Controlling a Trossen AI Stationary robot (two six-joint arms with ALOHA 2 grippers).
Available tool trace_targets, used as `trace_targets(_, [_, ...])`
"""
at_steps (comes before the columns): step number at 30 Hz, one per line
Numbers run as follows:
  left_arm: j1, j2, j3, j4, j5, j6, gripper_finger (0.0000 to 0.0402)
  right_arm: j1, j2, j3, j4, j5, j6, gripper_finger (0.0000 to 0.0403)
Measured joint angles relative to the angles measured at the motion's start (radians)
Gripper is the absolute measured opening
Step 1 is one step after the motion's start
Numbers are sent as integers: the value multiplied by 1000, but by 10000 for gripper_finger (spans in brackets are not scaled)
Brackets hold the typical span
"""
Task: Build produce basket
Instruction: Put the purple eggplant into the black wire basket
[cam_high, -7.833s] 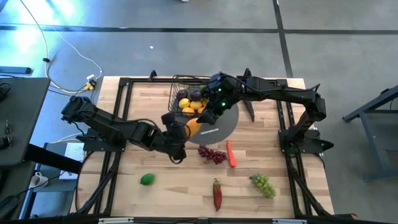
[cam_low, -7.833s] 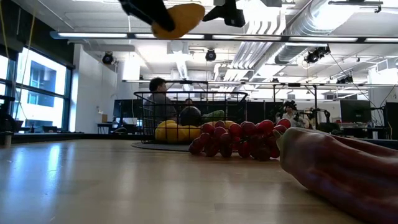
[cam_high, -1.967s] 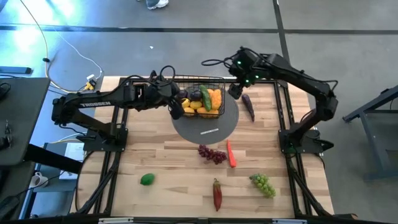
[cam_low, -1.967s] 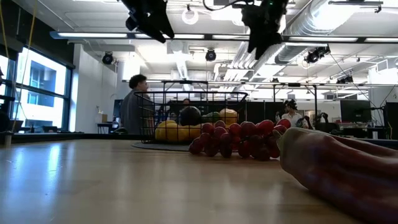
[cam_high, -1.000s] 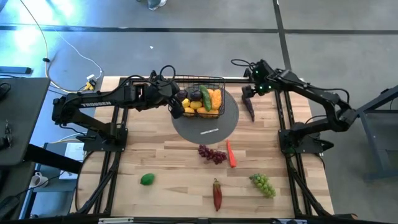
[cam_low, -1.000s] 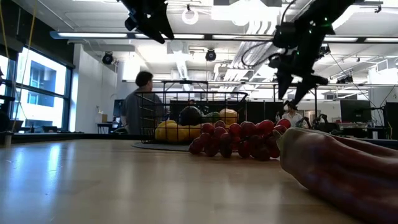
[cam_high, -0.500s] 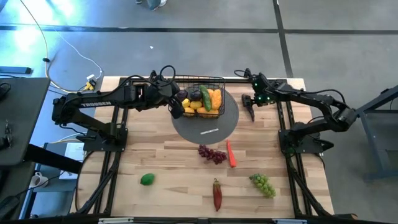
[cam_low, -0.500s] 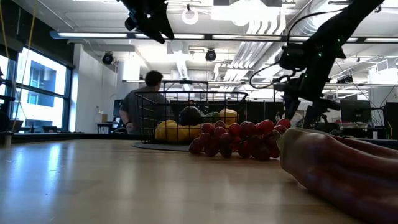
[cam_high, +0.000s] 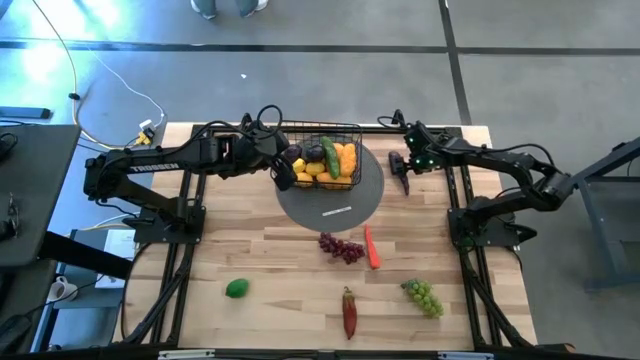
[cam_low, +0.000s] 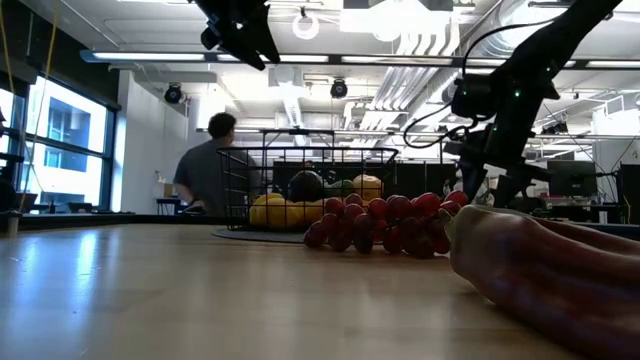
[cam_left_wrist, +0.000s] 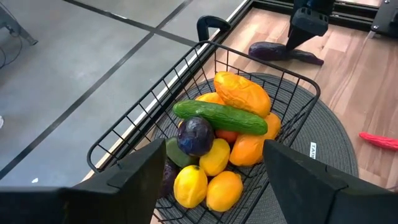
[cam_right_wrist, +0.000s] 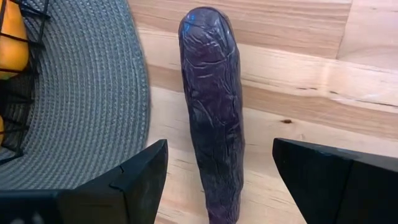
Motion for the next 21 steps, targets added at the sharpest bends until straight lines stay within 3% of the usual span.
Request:
trace_targets(8, [0, 0, 0, 0, 1, 0, 259, 63, 106, 0, 3, 76, 66, 269])
trace_targets(12, [0, 0, 0, 0, 1, 0, 259, 66, 134, 0, 3, 76, 74, 247])
trace_targets(16, [0, 0, 0, 0, 2, 24, 259, 66, 141, 0, 3, 75, 109, 187])
trace_targets(21, [0, 0, 0, 0, 2, 34, 259, 66, 141, 0, 3, 75, 132, 84])
